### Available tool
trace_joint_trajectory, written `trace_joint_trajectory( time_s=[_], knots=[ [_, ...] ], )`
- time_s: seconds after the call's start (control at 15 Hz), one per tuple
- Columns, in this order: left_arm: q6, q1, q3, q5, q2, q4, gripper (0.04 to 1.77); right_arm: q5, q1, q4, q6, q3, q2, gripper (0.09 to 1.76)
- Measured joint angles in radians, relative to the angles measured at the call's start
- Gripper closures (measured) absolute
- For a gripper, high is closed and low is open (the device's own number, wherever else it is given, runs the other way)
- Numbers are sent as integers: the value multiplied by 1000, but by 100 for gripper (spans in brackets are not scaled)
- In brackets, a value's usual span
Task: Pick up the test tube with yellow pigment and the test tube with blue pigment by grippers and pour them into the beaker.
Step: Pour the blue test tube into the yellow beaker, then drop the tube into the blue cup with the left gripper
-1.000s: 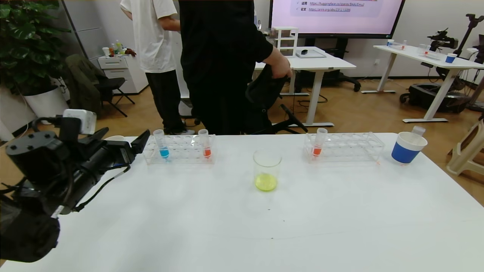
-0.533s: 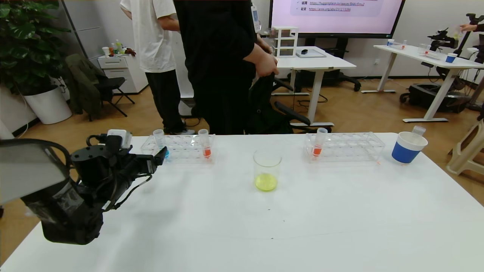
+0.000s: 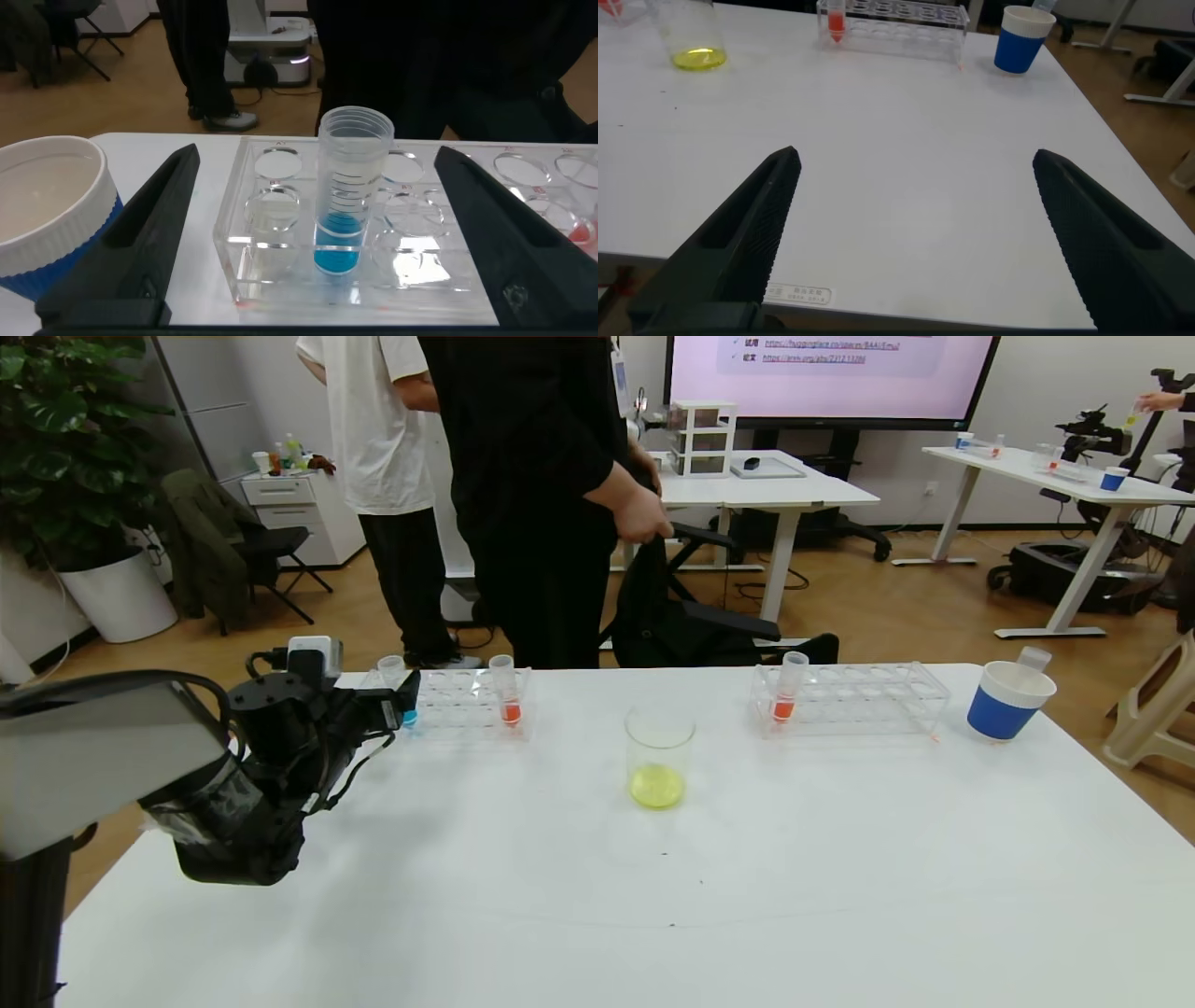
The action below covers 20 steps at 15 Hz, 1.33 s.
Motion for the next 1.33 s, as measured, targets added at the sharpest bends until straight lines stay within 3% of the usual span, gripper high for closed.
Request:
trace_joint_trajectory(
  time_s=[0.33, 1.13, 1.2, 1.27, 1.33],
  knots=[
    [0, -10, -74, 5, 50, 5, 6, 0, 0, 0, 0, 0, 0, 11],
    [-1, -29, -90, 43, 69, -1, 6, 0, 0, 0, 0, 0, 0, 11],
    [-1, -30, -89, 43, 69, -1, 16, 0, 0, 0, 0, 0, 0, 11],
    [-2, -30, -89, 42, 69, -1, 43, 0, 0, 0, 0, 0, 0, 11],
    [-1, -30, -89, 42, 69, -1, 84, 0, 0, 0, 0, 0, 0, 11]
  ],
)
